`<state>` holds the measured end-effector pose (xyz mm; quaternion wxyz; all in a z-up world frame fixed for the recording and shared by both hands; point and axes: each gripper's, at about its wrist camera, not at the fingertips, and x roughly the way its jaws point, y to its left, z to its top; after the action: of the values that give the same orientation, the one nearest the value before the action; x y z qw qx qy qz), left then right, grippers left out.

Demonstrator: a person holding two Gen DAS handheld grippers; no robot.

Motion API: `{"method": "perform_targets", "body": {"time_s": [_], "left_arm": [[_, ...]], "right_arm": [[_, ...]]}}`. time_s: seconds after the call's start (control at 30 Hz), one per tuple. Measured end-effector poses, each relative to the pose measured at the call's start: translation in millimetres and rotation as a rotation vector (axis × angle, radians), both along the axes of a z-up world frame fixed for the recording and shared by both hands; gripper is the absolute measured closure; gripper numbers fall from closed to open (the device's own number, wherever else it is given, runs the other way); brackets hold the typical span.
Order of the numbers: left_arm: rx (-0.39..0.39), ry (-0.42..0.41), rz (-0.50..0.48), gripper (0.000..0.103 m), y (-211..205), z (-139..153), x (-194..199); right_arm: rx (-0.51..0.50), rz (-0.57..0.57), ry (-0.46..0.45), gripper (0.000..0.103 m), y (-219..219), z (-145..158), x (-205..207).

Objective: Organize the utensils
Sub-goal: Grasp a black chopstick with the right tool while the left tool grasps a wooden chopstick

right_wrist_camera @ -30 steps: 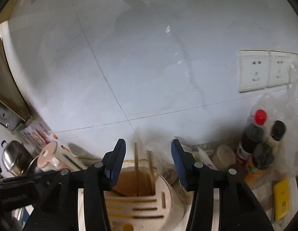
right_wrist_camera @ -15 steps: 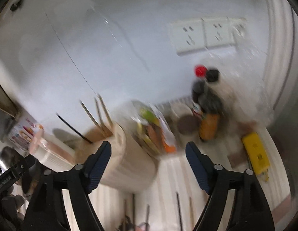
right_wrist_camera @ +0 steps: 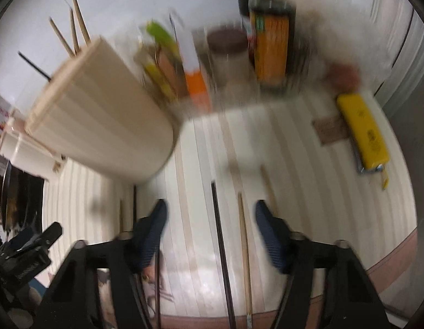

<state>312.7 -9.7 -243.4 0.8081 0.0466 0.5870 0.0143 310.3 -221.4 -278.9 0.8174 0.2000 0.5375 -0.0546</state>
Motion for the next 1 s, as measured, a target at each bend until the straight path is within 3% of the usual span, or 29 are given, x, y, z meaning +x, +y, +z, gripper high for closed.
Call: {"method": "perform_targets", "body": {"time_s": [0.03, 0.13, 0.2, 0.3, 0.43, 0.67, 0.73, 0.87, 1.0], "left_arm": [[-0.021, 0.03, -0.018, 0.003, -3, -11, -1], [-0.04, 0.11, -0.061, 0.025, -11, -37, 0], [-0.037, 0.155, -0.083, 0.043, -17, -54, 1], [-0.023, 0.194, -0.095, 0.053, -19, -71, 5], [0.0, 0.209, -0.11, 0.059, -22, -82, 6], [-0.027, 0.207, -0.092, 0.097, -17, -87, 16], [-0.017, 0.202, -0.077, 0.098, -12, -87, 16], [-0.015, 0.207, -0.026, 0.098, 11, -84, 18], [-0.043, 0.233, 0.037, 0.098, 41, -83, 12]], "right_arm": [[0.005, 0.009, 0.013, 0.06, 2, -6, 0], [0.016, 0.044, 0.07, 0.073, 8, -27, 0], [0.013, 0.062, 0.112, 0.073, 12, -40, 3], [-0.001, 0.083, 0.172, 0.073, 18, -60, 6], [-0.026, 0.1, 0.225, 0.073, 22, -78, 10], [-0.082, 0.123, 0.272, 0.073, 28, -93, 13], [-0.111, 0.134, 0.28, 0.076, 32, -92, 13], [-0.157, 0.13, 0.288, 0.096, 38, -91, 11], [-0.132, 0.143, 0.295, 0.097, 46, -92, 12]]}}
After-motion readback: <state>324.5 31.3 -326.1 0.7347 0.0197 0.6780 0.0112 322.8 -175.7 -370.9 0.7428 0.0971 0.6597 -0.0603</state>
